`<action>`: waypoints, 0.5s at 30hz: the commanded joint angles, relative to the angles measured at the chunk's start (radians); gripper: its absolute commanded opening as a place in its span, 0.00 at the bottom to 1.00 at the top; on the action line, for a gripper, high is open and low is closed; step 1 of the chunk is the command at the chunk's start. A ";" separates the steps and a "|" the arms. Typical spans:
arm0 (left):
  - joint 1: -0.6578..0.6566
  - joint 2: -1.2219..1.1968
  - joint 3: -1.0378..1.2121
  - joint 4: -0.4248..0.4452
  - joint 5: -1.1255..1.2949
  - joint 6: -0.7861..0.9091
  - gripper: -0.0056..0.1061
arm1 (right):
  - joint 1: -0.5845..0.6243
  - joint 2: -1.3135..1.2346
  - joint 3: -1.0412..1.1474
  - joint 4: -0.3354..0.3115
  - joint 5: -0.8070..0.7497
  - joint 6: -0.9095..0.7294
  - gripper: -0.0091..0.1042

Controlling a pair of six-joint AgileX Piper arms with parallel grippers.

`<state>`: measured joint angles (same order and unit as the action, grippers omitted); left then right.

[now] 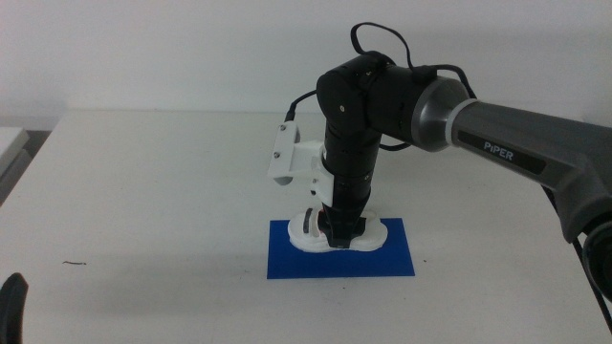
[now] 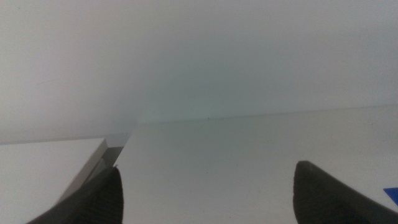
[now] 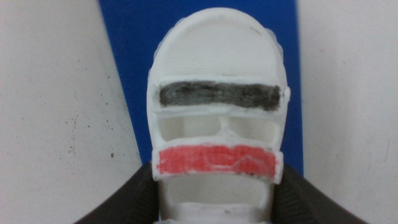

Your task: Use one arm to grab the shoe from the table and place it on the mat.

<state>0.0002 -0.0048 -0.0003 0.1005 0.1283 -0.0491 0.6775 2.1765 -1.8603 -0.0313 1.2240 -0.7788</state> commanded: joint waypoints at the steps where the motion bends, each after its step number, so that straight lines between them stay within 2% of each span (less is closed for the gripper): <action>1: 0.000 0.005 0.000 -0.004 -0.013 -0.001 0.89 | -0.005 0.003 0.005 0.001 -0.003 -0.059 0.20; 15: 0.000 0.005 0.000 -0.004 -0.013 -0.001 0.89 | -0.009 0.054 0.005 0.013 -0.003 -0.059 0.21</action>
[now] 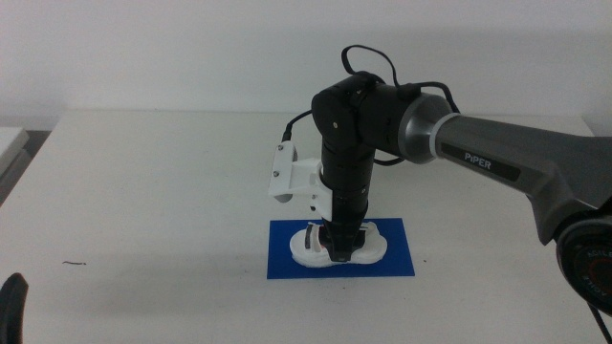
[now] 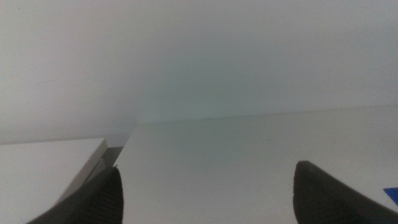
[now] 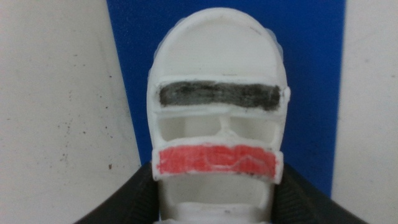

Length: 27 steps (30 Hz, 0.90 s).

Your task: Use one arm to grab the shoe from the table and place it on the mat.

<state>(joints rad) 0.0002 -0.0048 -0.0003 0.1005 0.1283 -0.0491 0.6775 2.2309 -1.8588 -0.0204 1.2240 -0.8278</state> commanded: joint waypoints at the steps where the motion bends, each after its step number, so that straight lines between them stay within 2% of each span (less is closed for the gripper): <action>1: 0.000 0.005 0.000 -0.004 -0.013 -0.001 0.89 | -0.009 0.002 0.004 0.002 -0.003 -0.010 0.23; 4: 0.000 0.005 0.000 -0.004 -0.013 -0.001 0.89 | -0.009 0.008 0.004 0.000 -0.003 -0.010 0.32; 5: 0.000 0.005 0.000 -0.004 -0.013 -0.001 0.89 | -0.009 0.016 0.004 -0.002 -0.003 -0.010 0.42; 8: 0.000 0.005 0.000 -0.004 -0.013 -0.001 0.89 | -0.011 0.029 0.004 -0.002 -0.003 -0.010 0.59; 12: 0.000 0.005 0.000 -0.004 -0.013 -0.001 0.89 | -0.011 0.015 0.004 -0.002 -0.003 -0.008 0.73; 15: 0.000 0.005 0.000 -0.004 -0.013 -0.001 0.89 | -0.011 -0.070 0.013 -0.024 -0.003 0.038 0.73; 18: 0.000 0.005 0.000 -0.004 -0.013 -0.001 0.89 | -0.013 -0.256 0.136 -0.085 -0.095 0.211 0.73; 23: 0.000 0.005 0.000 -0.004 -0.013 -0.001 0.89 | -0.068 -0.711 0.590 -0.032 -0.499 0.471 0.73; 27: 0.000 0.005 0.000 -0.004 -0.013 -0.001 0.89 | -0.168 -1.109 0.953 -0.073 -0.739 0.675 0.73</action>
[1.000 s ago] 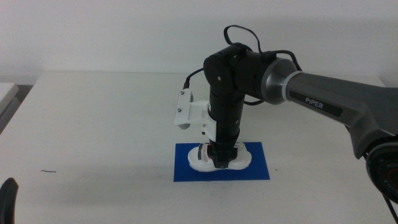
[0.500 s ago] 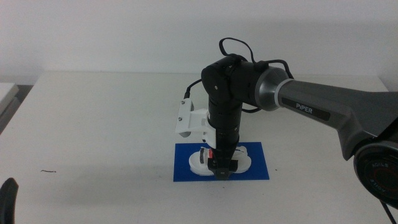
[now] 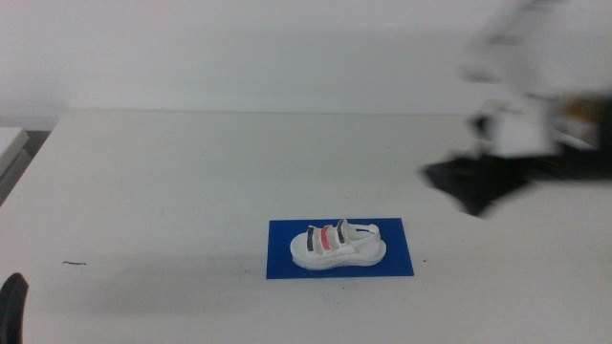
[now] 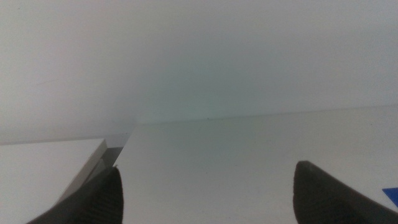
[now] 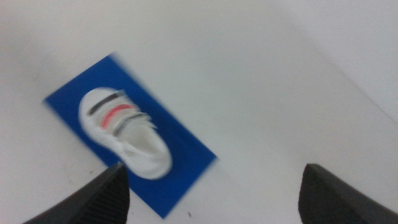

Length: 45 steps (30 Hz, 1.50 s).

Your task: Use one arm to grab the shoe from the table and place it on the mat.

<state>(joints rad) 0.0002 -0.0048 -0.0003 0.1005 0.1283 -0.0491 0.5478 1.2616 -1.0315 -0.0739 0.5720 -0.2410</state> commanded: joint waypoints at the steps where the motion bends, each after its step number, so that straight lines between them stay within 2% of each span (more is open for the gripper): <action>1: 0.000 0.005 0.000 -0.004 -0.013 -0.001 0.89 | -0.063 -0.213 0.189 -0.021 -0.120 0.149 0.73; 4: 0.000 0.005 0.000 -0.004 -0.013 -0.001 0.89 | -0.166 -0.466 0.406 -0.029 -0.209 0.315 0.73; 7: 0.000 0.005 0.000 -0.004 -0.013 -0.001 0.89 | -0.275 -0.654 0.551 -0.031 -0.214 0.317 0.73; 10: 0.000 0.005 0.000 -0.004 -0.013 -0.001 0.89 | -0.362 -0.804 0.654 0.002 -0.214 0.317 0.73; 14: 0.000 0.005 0.000 -0.004 -0.013 -0.001 0.89 | -0.438 -0.964 0.745 -0.001 -0.254 0.282 0.73; 27: 0.000 0.005 0.000 -0.004 -0.013 -0.001 0.89 | -0.448 -1.256 0.943 0.026 -0.280 0.301 0.73; 45: 0.000 0.005 0.000 -0.004 -0.013 -0.001 0.89 | -0.448 -1.262 1.031 0.029 -0.255 0.301 0.73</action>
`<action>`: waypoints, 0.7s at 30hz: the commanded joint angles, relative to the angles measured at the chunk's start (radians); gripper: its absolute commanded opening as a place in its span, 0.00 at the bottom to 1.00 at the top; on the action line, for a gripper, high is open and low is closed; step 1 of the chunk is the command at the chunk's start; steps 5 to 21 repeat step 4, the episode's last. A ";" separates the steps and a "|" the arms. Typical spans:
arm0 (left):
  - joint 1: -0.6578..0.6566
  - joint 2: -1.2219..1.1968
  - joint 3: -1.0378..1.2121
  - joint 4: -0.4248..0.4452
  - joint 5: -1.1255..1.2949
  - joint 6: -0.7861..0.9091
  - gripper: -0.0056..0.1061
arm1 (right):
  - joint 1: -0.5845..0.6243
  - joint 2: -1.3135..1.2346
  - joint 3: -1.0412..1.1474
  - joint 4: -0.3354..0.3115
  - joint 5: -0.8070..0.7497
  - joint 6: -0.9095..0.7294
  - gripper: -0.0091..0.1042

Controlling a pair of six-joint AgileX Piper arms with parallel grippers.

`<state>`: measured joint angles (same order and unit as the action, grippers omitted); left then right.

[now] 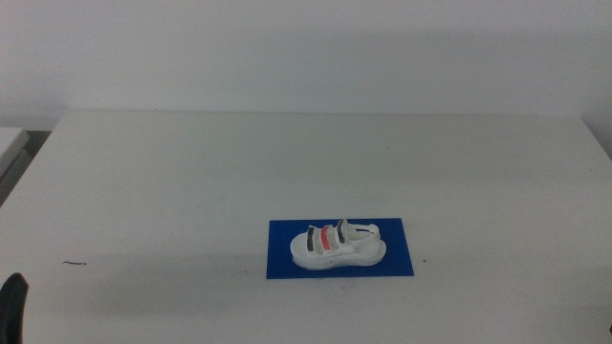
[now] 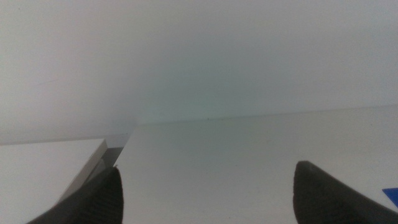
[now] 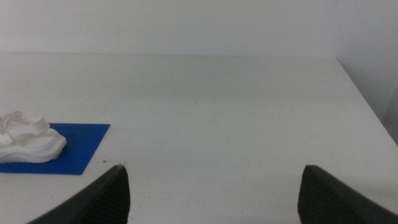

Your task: Use one arm to grab the shoe from the table and place it on the mat.

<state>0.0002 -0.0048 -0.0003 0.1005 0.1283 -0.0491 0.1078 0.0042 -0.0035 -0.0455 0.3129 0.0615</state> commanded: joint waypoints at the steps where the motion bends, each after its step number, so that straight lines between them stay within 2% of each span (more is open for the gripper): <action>1: 0.000 0.005 0.000 -0.004 -0.013 -0.001 0.89 | -0.008 -0.004 0.004 0.000 0.004 -0.002 0.73; 21: 0.000 0.005 0.000 -0.004 -0.013 -0.001 0.89 | -0.008 -0.004 0.004 0.000 0.002 -0.002 0.73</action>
